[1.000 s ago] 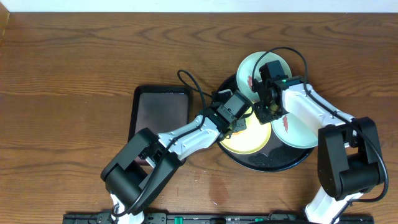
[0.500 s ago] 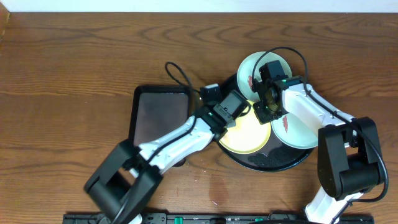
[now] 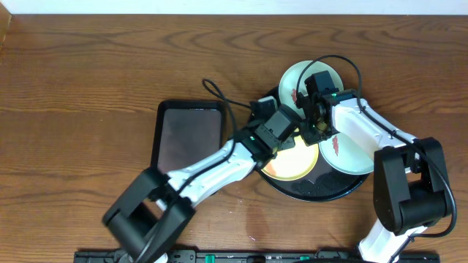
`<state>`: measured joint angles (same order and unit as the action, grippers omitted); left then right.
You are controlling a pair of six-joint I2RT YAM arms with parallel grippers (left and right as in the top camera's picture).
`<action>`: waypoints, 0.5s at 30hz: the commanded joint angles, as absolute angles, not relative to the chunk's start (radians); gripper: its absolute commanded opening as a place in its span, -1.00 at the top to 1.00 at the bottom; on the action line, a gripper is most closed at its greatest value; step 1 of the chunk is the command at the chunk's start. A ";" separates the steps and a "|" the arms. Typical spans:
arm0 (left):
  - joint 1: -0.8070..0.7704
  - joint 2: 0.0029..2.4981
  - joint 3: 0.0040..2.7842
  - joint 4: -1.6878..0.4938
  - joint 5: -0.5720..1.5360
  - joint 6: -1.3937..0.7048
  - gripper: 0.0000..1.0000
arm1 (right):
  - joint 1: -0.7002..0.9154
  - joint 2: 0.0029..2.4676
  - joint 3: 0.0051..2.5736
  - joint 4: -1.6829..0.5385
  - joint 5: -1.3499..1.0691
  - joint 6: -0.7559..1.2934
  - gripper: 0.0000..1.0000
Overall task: Clean dirty plates on tray and stack at the side
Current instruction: 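Scrub the yellow plate with the sponge in the left gripper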
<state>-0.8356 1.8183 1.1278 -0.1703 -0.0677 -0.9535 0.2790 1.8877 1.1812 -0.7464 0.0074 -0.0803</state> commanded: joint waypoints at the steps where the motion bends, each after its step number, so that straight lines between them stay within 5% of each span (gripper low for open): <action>1: -0.841 1.885 1.125 -0.130 0.033 -0.990 0.85 | 0.282 1.899 1.169 -0.733 -0.005 -0.060 0.98; 7: -0.841 1.933 1.125 -0.104 0.090 -0.989 0.85 | 0.282 1.899 1.169 -0.733 -0.005 -0.060 0.98; 15: -0.831 1.934 1.124 -0.301 -0.099 -0.988 0.85 | 0.282 1.899 1.169 -0.736 -0.005 -0.060 0.97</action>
<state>-0.8402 1.9297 1.1328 -0.2180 0.0139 -0.9771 0.2787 1.8877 1.1812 -0.7467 0.0071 -0.0799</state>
